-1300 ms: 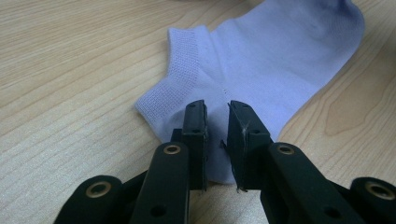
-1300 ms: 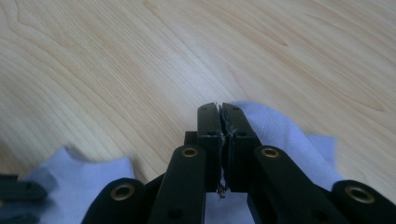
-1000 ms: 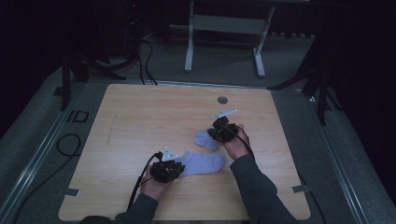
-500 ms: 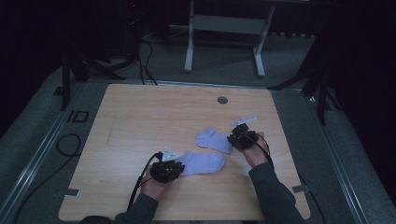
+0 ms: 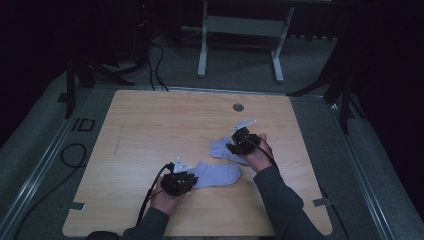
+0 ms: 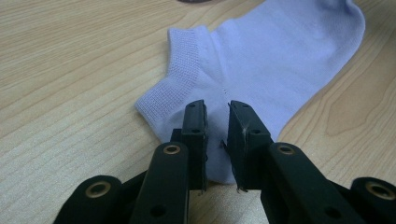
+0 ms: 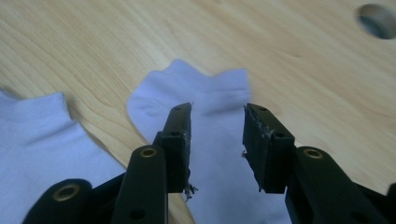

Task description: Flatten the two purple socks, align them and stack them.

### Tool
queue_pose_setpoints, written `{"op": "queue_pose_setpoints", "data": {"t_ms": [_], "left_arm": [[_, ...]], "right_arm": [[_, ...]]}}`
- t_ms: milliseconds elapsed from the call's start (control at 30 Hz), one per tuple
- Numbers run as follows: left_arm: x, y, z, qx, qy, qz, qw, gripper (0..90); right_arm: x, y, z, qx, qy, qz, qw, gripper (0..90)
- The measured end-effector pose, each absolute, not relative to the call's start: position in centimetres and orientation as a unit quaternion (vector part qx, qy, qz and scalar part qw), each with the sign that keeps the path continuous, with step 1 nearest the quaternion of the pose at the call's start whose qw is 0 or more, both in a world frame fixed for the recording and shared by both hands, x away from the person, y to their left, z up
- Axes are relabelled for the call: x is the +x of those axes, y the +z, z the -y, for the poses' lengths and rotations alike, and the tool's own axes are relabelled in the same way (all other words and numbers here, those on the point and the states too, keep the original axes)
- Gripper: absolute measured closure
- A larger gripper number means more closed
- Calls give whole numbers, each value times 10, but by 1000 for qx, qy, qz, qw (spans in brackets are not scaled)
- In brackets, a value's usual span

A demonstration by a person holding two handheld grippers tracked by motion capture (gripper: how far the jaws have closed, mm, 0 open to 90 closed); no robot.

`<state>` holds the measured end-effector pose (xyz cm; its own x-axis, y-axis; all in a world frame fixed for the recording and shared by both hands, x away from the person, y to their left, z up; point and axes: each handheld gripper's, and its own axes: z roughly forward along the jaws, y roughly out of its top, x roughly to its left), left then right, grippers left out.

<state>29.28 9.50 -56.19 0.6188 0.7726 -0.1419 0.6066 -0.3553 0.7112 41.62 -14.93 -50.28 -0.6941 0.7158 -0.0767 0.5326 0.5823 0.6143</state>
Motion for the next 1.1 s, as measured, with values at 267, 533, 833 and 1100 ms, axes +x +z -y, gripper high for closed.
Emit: {"op": "queue_pose_setpoints", "data": {"t_ms": [267, 533, 833, 1100], "left_arm": [[293, -562, -95, 816, 110, -422, 379, 766], [293, -562, -95, 816, 109, -422, 380, 762], [292, -562, -94, 815, 111, -423, 380, 753], [291, -562, -93, 816, 118, -421, 379, 749]], "right_arm": [[432, -527, 134, 360, 269, -884, 130, 566], [442, -541, 126, 367, 254, -888, 110, 524], [441, -543, 127, 371, 263, -883, 115, 583], [441, -542, 129, 375, 263, -881, 118, 742]]}}
